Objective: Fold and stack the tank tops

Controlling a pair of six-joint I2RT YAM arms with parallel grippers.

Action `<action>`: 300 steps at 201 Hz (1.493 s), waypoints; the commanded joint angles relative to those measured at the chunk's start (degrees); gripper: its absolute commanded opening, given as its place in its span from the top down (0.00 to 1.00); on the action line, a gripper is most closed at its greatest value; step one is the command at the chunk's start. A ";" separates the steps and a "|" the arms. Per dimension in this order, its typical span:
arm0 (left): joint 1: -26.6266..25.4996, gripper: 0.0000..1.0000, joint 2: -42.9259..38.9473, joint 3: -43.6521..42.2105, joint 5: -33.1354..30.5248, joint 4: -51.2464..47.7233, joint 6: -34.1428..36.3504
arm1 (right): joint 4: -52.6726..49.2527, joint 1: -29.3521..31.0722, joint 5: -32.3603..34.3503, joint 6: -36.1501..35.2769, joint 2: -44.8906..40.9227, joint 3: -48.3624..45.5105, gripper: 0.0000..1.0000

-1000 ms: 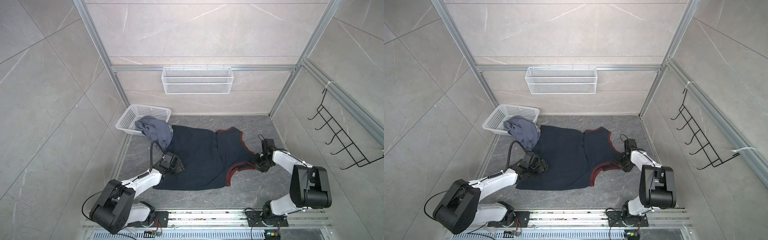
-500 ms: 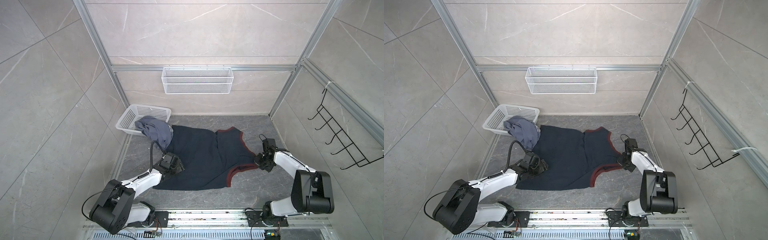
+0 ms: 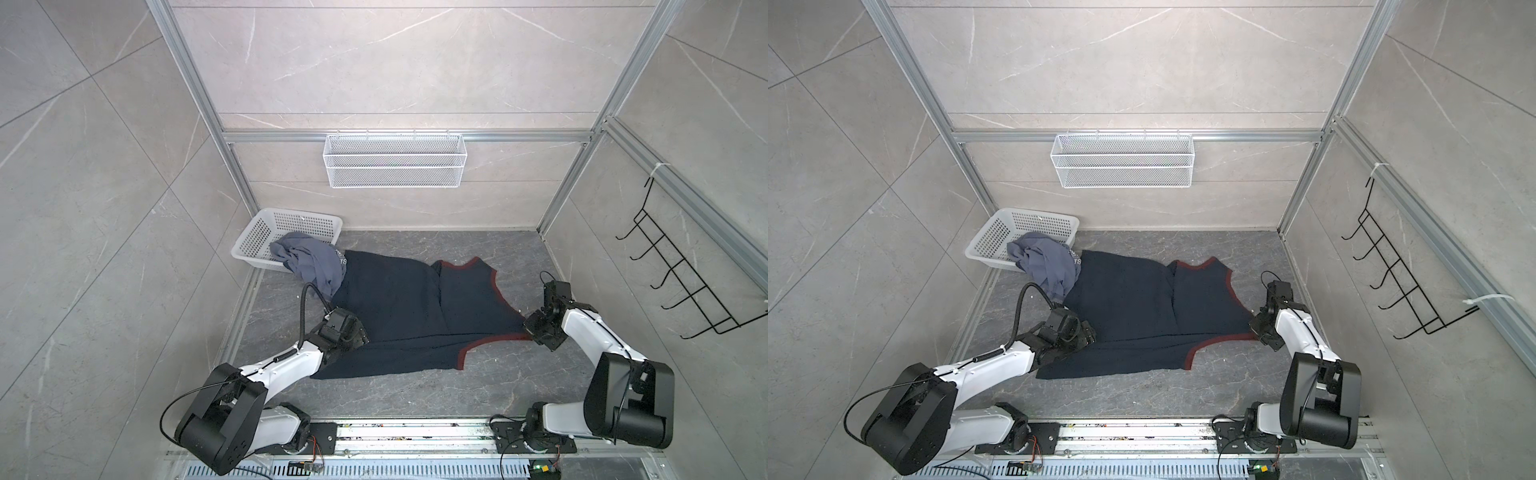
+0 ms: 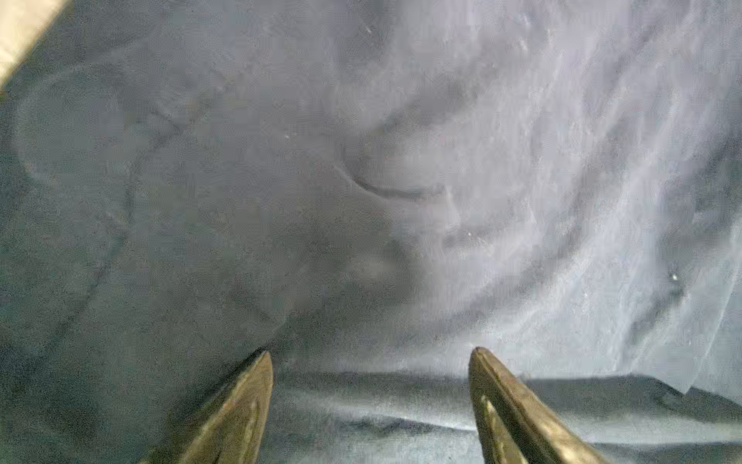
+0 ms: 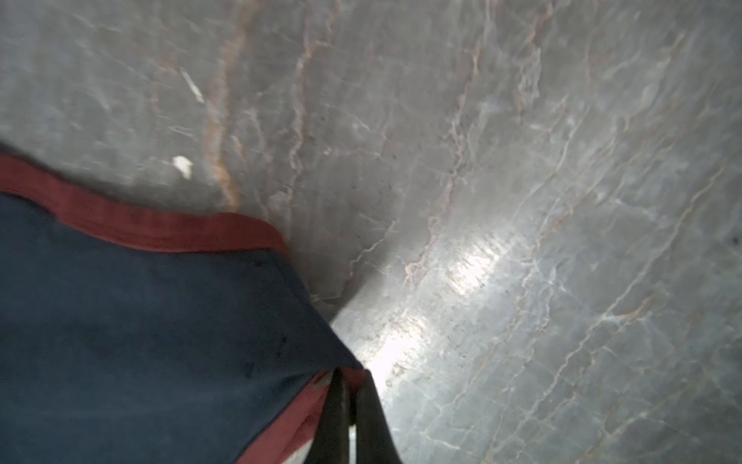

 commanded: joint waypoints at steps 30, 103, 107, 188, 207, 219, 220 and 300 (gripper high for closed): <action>-7.14 0.19 0.60 2.07 0.73 -13.98 -2.47 | -1.17 -0.59 3.08 2.32 4.05 2.47 0.54; -6.69 0.17 -2.40 18.69 -6.71 -17.86 8.82 | 0.39 12.96 6.57 -1.63 -6.58 8.97 0.30; -6.28 0.17 -0.79 20.39 -6.80 -17.31 10.17 | 1.73 13.67 4.75 -2.22 -5.53 9.57 0.30; 5.83 0.17 34.27 47.92 0.18 -5.48 19.51 | 17.98 16.72 -11.72 -4.54 22.77 26.58 0.25; 7.26 0.17 39.75 52.59 0.86 -5.51 19.64 | 18.46 16.70 -13.07 -4.84 27.56 30.87 0.24; 7.87 0.17 42.52 54.97 1.06 -5.96 19.67 | 18.17 16.67 -13.55 -4.53 30.55 33.70 0.25; 7.90 0.17 42.75 55.24 1.04 -6.04 19.69 | 18.03 16.64 -13.59 -4.55 31.08 34.18 0.25; 8.67 0.17 49.51 58.35 -1.56 -9.21 17.92 | 2.61 15.74 -9.30 -1.94 53.15 58.91 0.29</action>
